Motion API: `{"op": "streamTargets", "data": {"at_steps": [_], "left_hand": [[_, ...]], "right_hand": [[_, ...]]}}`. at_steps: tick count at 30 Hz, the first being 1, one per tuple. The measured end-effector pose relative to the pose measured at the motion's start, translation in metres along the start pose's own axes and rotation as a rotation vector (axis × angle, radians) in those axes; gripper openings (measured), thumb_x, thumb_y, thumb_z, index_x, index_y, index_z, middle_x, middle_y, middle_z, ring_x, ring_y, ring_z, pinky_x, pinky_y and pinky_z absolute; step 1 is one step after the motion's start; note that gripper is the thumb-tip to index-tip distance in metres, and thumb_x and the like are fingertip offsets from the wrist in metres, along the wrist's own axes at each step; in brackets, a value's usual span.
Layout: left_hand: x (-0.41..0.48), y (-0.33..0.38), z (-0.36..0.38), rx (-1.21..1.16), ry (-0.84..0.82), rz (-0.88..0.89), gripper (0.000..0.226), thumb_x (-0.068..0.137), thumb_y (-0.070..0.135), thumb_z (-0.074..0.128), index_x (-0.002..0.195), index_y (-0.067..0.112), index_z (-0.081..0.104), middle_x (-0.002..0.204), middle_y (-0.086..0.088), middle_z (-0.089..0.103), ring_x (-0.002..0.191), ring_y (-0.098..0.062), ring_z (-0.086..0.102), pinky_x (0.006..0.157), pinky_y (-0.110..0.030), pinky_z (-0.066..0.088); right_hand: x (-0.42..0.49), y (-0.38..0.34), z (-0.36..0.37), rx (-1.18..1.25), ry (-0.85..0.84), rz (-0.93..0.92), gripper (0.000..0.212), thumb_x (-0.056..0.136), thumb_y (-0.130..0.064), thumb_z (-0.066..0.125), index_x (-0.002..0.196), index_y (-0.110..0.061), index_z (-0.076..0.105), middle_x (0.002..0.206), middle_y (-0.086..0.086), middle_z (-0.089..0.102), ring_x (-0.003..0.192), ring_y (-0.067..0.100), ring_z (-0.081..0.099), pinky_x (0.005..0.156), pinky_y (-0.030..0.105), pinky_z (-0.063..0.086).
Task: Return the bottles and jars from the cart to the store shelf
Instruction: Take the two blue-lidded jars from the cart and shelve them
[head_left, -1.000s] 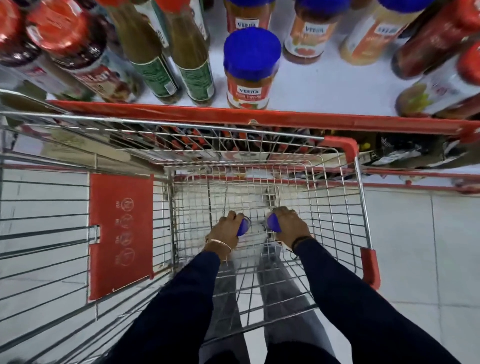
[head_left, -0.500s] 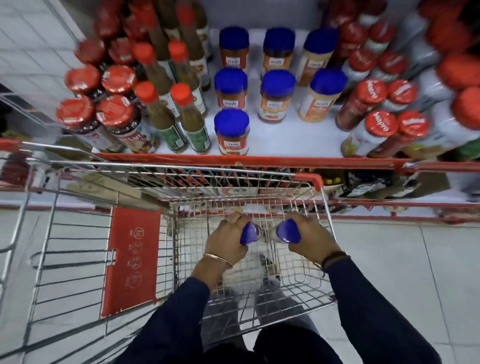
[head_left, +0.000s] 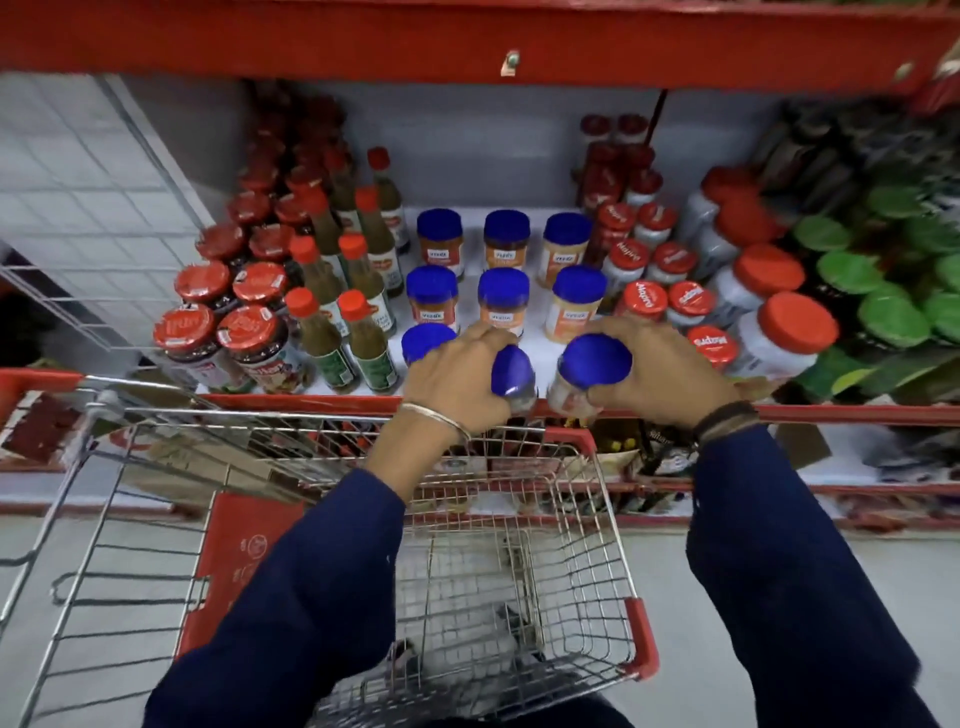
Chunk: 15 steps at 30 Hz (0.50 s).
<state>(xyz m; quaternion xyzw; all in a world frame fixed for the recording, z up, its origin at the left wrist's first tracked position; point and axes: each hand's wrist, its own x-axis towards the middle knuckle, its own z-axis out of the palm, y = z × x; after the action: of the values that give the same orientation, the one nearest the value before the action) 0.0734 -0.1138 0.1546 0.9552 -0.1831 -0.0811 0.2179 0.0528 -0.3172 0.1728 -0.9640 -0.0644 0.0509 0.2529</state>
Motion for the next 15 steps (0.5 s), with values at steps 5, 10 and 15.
{"op": "streamTargets", "data": {"at_steps": [5,10,15], "left_hand": [[0.042,0.000,0.008,0.036,0.036,-0.025,0.060,0.073,0.019,0.064,0.129,0.022,0.044,0.132,-0.007,0.049,0.109,-0.038,0.056,0.085,-0.049,0.051],[0.071,-0.009,0.027,0.057,-0.027,-0.048,0.057,0.074,0.019,0.061,0.129,0.020,0.044,0.130,-0.011,0.052,0.109,-0.040,0.055,0.084,-0.051,0.052],[0.083,-0.010,0.037,0.096,-0.047,-0.063,0.052,0.077,0.024,0.060,0.126,0.018,0.047,0.126,-0.013,0.054,0.108,-0.040,0.055,0.085,-0.047,0.050]], "right_hand": [[0.043,0.018,0.003,-0.053,-0.003,-0.005,0.063,0.069,-0.020,0.077,0.127,-0.015,0.051,0.129,0.012,0.053,0.115,0.030,0.052,0.095,0.043,0.046],[0.069,0.034,0.019,-0.066,-0.090,0.006,0.055,0.072,-0.014,0.075,0.123,-0.009,0.055,0.126,0.016,0.056,0.112,0.035,0.055,0.095,0.046,0.047],[0.080,0.043,0.024,-0.021,-0.112,0.021,0.048,0.075,-0.009,0.072,0.120,-0.005,0.056,0.125,0.017,0.060,0.111,0.033,0.056,0.096,0.045,0.047]]}}
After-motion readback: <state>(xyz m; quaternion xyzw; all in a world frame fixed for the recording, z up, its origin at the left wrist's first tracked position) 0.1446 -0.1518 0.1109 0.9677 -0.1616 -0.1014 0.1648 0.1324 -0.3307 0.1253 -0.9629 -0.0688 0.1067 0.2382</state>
